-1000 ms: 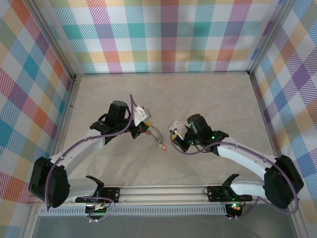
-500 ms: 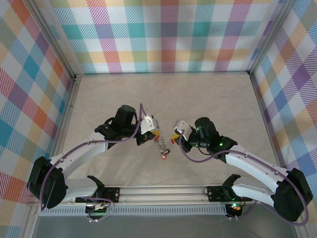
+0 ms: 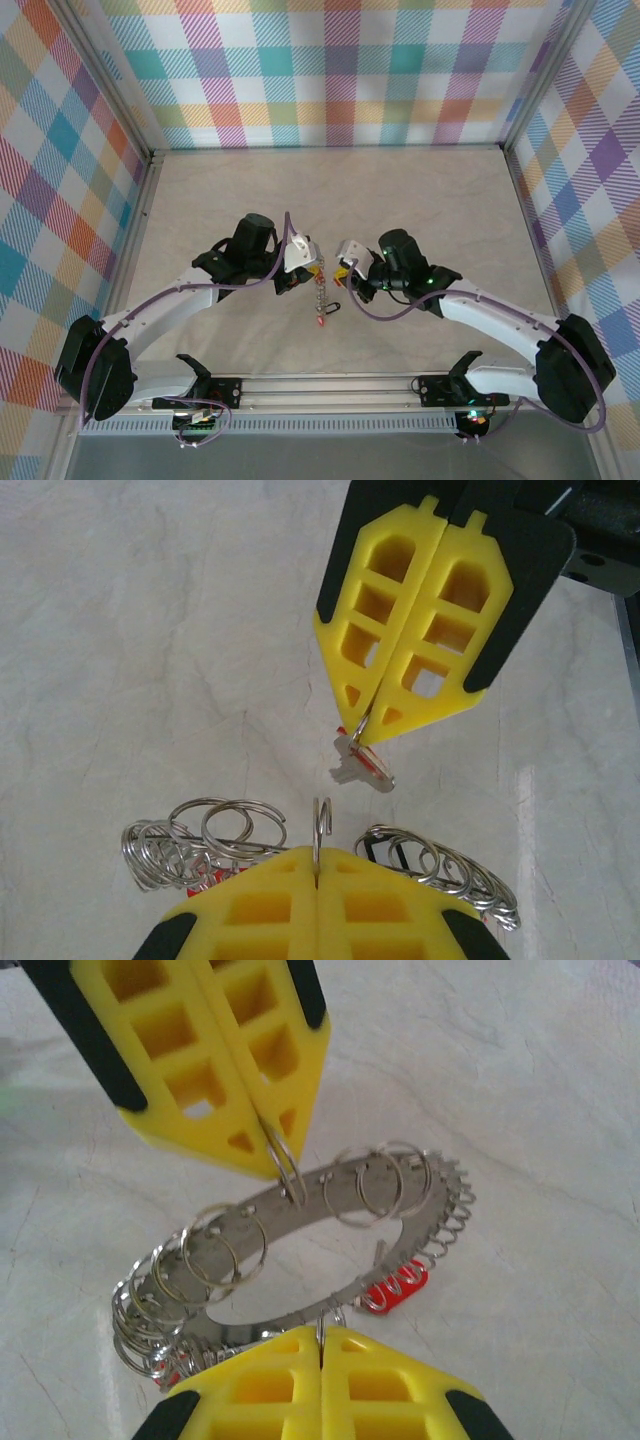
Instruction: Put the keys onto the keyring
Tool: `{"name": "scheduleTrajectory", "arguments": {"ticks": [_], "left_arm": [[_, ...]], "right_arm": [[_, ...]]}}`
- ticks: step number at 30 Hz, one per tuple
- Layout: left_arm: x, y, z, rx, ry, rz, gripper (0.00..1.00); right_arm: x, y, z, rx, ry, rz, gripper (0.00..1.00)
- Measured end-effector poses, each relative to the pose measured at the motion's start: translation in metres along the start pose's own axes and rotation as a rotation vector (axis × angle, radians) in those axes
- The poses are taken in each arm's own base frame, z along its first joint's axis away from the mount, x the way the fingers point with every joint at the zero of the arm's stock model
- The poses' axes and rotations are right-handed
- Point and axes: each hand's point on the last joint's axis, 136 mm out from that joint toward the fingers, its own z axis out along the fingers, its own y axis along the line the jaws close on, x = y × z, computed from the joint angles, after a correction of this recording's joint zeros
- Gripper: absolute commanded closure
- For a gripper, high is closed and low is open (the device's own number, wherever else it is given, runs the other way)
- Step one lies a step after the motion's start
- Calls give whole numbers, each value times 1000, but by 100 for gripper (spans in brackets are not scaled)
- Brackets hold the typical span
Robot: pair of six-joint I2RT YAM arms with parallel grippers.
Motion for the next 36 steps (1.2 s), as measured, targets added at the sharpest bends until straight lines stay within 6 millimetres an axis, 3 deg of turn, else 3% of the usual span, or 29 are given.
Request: {"name": "scheduleTrajectory", "arguments": {"ticks": [9, 17, 36], "left_arm": [[14, 10, 6, -34, 78, -46, 100], [17, 10, 9, -27, 99, -71, 100], [7, 5, 8, 8, 52, -88, 100]], "right_arm": [[-23, 6, 2, -31, -51, 18, 100], [-17, 7, 16, -54, -15, 85, 100], [-28, 2, 19, -26, -56, 149, 100]]}}
